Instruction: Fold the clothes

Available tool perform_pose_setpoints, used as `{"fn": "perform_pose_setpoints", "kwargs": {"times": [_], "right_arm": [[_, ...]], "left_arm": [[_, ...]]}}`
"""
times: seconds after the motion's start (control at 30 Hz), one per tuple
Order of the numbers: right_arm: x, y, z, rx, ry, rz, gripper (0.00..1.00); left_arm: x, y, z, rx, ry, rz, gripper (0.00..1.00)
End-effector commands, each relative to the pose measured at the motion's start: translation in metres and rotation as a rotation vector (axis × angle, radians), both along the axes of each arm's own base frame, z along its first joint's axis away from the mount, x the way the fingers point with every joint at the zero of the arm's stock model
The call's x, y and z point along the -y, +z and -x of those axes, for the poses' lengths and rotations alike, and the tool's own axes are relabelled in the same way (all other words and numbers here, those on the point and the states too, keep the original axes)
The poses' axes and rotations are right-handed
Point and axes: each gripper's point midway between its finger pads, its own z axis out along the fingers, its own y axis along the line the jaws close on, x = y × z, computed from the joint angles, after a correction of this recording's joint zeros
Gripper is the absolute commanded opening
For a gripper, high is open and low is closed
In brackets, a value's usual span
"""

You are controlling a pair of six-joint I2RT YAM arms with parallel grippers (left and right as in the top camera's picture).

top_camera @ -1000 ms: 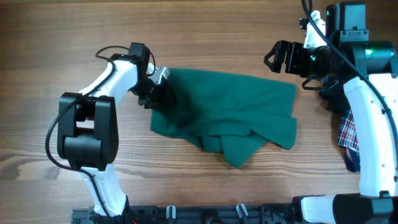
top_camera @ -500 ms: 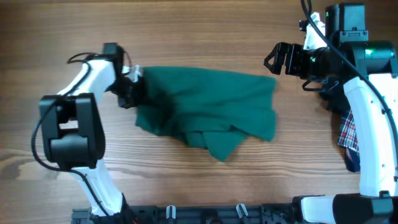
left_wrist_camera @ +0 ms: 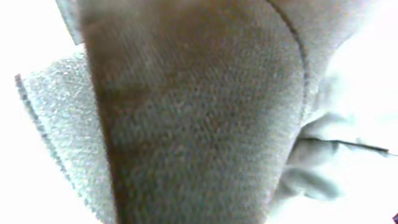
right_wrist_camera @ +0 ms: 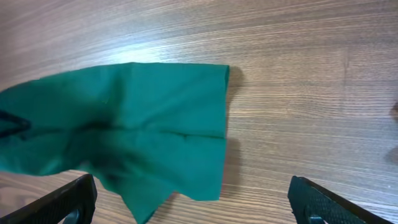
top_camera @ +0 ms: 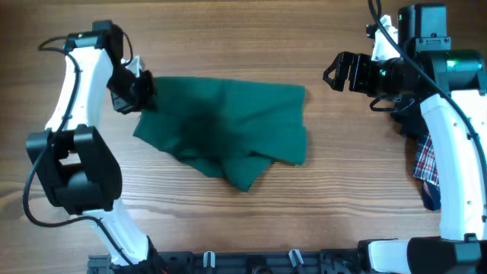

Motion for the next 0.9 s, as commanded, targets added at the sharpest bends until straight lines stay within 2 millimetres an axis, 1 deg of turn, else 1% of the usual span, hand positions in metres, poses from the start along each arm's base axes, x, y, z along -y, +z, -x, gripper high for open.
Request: {"fn": "perform_pose_setpoints", "kwargs": {"times": [0.0, 0.03, 0.17, 0.23, 0.33, 0.43, 0.5, 0.6, 0.77, 0.87], "right_arm": [[0.004, 0.009, 0.001, 0.031, 0.011, 0.023, 1.00], [0.004, 0.009, 0.002, 0.030, 0.018, 0.026, 1.00], [0.004, 0.007, 0.005, 0.015, 0.022, 0.029, 1.00], [0.004, 0.006, 0.006, 0.013, 0.021, 0.029, 1.00], [0.004, 0.006, 0.006, 0.013, 0.022, 0.029, 1.00], [0.004, 0.006, 0.006, 0.011, 0.022, 0.029, 1.00], [0.004, 0.006, 0.007, 0.006, 0.022, 0.030, 1.00], [0.005, 0.005, 0.008, 0.001, 0.022, 0.030, 1.00], [0.005, 0.002, 0.010, -0.012, 0.021, 0.032, 1.00], [0.009, 0.001, 0.010, -0.013, 0.008, 0.052, 1.00]], "left_arm": [[0.028, 0.012, -0.001, 0.029, -0.061, -0.012, 0.04], [0.039, 0.012, -0.001, 0.030, -0.076, -0.012, 0.04], [0.066, 0.012, 0.000, 0.039, -0.110, -0.010, 0.04], [0.077, 0.012, 0.002, 0.036, -0.125, -0.009, 0.04], [0.099, 0.012, 0.005, 0.040, -0.154, -0.008, 0.04], [0.116, 0.013, 0.003, 0.067, -0.175, -0.003, 0.04], [0.132, 0.013, 0.001, 0.097, -0.208, 0.003, 0.04], [0.147, 0.014, 0.002, 0.111, -0.228, 0.008, 0.04], [0.179, 0.014, 0.012, 0.129, -0.305, 0.017, 0.04], [0.198, 0.014, 0.017, 0.149, -0.354, 0.017, 0.04]]}}
